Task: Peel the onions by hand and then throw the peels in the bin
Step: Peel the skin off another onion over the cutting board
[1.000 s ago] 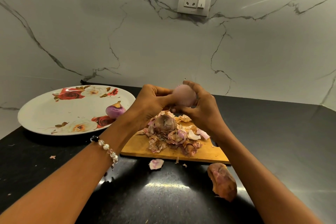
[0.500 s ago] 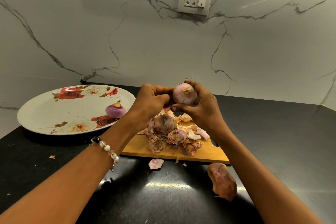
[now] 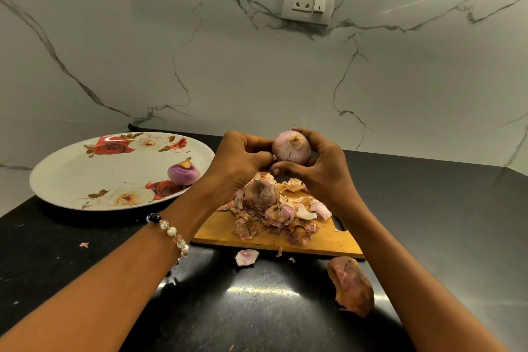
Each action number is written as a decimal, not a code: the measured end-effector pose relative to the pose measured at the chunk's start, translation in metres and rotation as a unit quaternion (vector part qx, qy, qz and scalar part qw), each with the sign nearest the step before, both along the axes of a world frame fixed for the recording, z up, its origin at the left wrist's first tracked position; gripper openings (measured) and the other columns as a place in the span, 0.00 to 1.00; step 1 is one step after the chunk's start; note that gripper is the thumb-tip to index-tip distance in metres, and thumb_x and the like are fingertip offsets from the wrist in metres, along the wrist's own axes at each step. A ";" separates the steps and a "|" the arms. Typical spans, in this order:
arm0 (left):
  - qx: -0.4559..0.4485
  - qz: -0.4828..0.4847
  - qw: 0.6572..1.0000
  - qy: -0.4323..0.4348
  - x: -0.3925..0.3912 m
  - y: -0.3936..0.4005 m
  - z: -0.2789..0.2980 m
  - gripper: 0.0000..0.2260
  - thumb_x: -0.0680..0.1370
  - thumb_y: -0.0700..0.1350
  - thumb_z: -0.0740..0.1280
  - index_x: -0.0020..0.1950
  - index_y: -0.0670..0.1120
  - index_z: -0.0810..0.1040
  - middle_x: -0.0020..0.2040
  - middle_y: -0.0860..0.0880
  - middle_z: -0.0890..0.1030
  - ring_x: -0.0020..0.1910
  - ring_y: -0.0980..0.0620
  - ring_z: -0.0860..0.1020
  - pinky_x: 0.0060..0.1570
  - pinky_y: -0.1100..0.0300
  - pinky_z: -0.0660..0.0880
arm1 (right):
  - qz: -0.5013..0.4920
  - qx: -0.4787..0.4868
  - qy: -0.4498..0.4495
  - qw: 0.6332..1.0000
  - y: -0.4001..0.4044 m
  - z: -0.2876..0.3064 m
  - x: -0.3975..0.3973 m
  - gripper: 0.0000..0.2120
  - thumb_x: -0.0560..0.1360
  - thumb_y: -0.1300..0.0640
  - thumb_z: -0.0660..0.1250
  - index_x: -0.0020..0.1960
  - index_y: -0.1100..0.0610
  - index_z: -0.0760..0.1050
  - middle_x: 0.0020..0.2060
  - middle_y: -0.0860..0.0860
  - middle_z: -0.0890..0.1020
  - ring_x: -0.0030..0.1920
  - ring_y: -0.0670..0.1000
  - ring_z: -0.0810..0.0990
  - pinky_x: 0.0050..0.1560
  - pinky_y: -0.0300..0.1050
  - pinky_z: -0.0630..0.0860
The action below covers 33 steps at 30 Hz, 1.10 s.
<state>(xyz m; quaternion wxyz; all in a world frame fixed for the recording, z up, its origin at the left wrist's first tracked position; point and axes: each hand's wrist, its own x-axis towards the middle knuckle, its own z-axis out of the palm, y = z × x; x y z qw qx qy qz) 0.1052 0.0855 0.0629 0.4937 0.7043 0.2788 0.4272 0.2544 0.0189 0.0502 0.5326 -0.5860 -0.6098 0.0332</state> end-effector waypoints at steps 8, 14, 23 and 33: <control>-0.064 -0.042 0.996 -0.036 0.000 0.003 0.003 0.08 0.76 0.35 0.67 0.52 0.42 0.82 0.47 0.43 0.84 0.46 0.45 0.83 0.50 0.51 0.81 | 0.008 0.005 0.029 1.000 0.000 0.002 0.007 0.41 0.57 0.41 0.77 0.65 0.60 0.73 0.55 0.54 0.80 0.55 0.52 0.81 0.54 0.51 0.81; -0.049 -0.050 0.997 -0.026 0.000 0.003 0.004 0.15 0.71 0.36 0.71 0.57 0.38 0.80 0.48 0.43 0.84 0.46 0.46 0.84 0.48 0.53 0.81 | 0.020 0.000 0.028 0.999 -0.001 0.001 0.006 0.42 0.58 0.41 0.76 0.65 0.61 0.73 0.56 0.55 0.80 0.56 0.53 0.81 0.54 0.52 0.81; -0.060 -0.023 0.997 -0.031 -0.002 0.004 0.003 0.13 0.73 0.30 0.69 0.55 0.40 0.81 0.47 0.46 0.84 0.44 0.48 0.84 0.45 0.54 0.82 | 0.064 -0.010 0.095 0.993 -0.001 0.001 0.008 0.37 0.59 0.49 0.78 0.65 0.59 0.73 0.57 0.56 0.80 0.56 0.53 0.82 0.55 0.49 0.81; -0.085 -0.013 0.996 -0.006 -0.005 0.001 0.008 0.10 0.70 0.39 0.73 0.52 0.41 0.82 0.43 0.45 0.84 0.38 0.50 0.84 0.39 0.59 0.82 | 0.030 0.015 0.040 0.999 0.002 -0.002 0.007 0.42 0.57 0.40 0.76 0.65 0.59 0.72 0.57 0.54 0.79 0.56 0.54 0.81 0.54 0.50 0.82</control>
